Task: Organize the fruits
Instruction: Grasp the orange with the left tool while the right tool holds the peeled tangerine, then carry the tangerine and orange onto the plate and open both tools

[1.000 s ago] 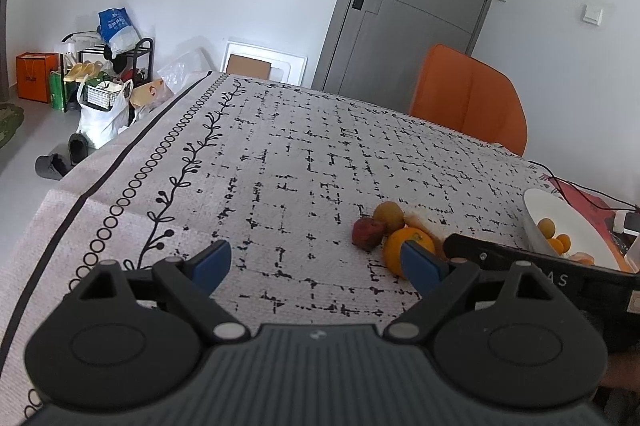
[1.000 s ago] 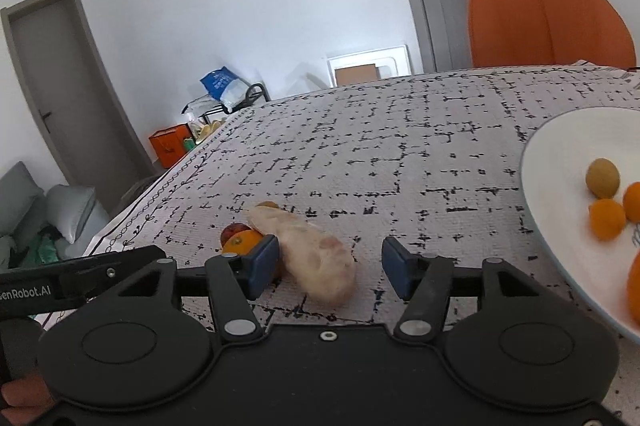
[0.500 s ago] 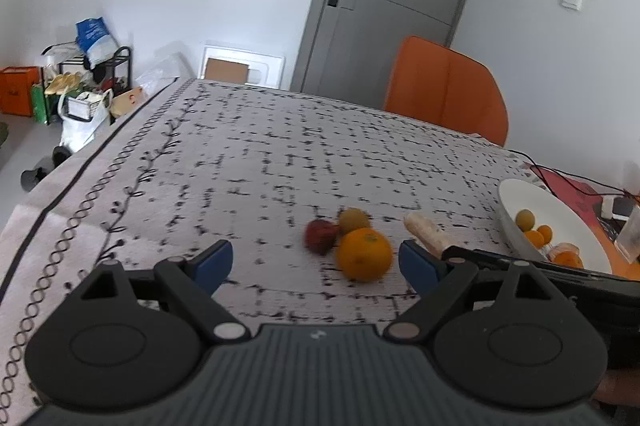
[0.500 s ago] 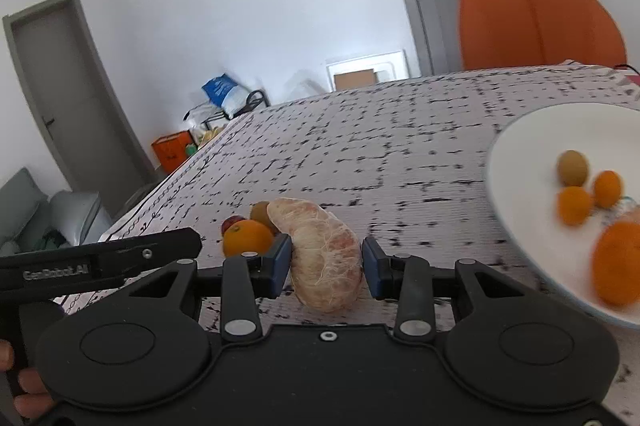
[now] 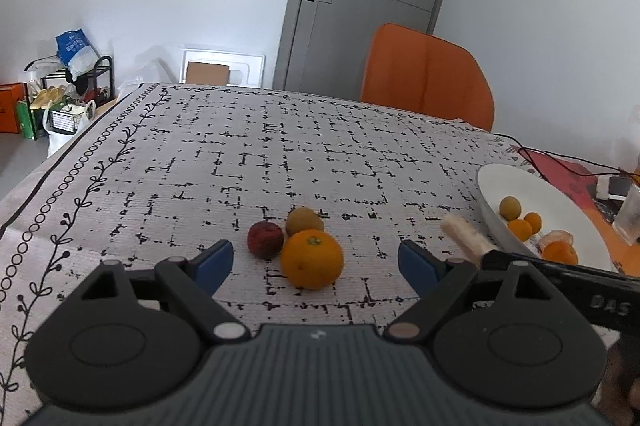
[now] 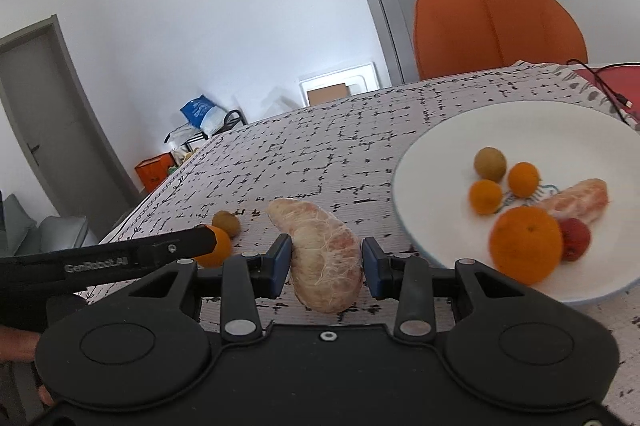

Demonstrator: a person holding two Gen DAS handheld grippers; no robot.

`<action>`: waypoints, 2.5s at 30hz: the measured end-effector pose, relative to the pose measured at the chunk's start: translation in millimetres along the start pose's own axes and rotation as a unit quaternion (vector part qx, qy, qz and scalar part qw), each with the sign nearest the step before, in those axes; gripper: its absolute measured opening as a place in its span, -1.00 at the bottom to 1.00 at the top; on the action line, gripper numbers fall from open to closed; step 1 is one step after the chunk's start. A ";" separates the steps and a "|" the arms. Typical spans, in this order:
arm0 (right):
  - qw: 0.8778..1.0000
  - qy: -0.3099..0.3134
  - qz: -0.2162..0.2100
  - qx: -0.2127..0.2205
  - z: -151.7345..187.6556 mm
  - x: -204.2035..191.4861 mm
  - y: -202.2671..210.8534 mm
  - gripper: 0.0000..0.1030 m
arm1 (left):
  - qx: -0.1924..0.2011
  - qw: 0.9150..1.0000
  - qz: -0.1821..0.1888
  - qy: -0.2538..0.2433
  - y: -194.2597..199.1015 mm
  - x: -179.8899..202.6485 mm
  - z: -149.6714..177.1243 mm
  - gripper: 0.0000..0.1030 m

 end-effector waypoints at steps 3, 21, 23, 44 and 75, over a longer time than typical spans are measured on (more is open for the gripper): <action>1.000 -0.004 0.002 0.008 -3.1 4.9 5.9 -0.30 | -0.004 1.000 -0.005 0.004 -7.1 1.9 1.0 0.44; 0.997 -0.046 0.032 0.056 -18.4 58.2 43.1 -0.30 | -0.011 0.999 0.030 -0.029 -13.0 49.9 0.6 -0.30; 0.996 -0.051 0.037 0.059 -19.7 65.1 46.0 -0.29 | -0.010 0.999 0.039 -0.035 -13.4 58.3 0.1 -0.29; 0.989 -0.078 0.093 0.083 -32.6 133.9 55.3 -0.29 | -0.007 0.993 0.089 -0.077 -27.1 127.3 -9.8 -0.29; 0.986 -0.106 0.073 0.104 -27.1 136.8 71.1 0.26 | -0.003 0.991 0.089 -0.100 -25.4 153.7 -16.9 -0.04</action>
Point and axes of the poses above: each gripper's, at about its wrist camera, not at the fingertips, and y roughly against the way its jaws point, x to its right, z to its underside, the point moved 8 cm from there along -y, roughly the way its jaws point, and after that the axes turned 5 degrees about z, right-handed, at the moved point
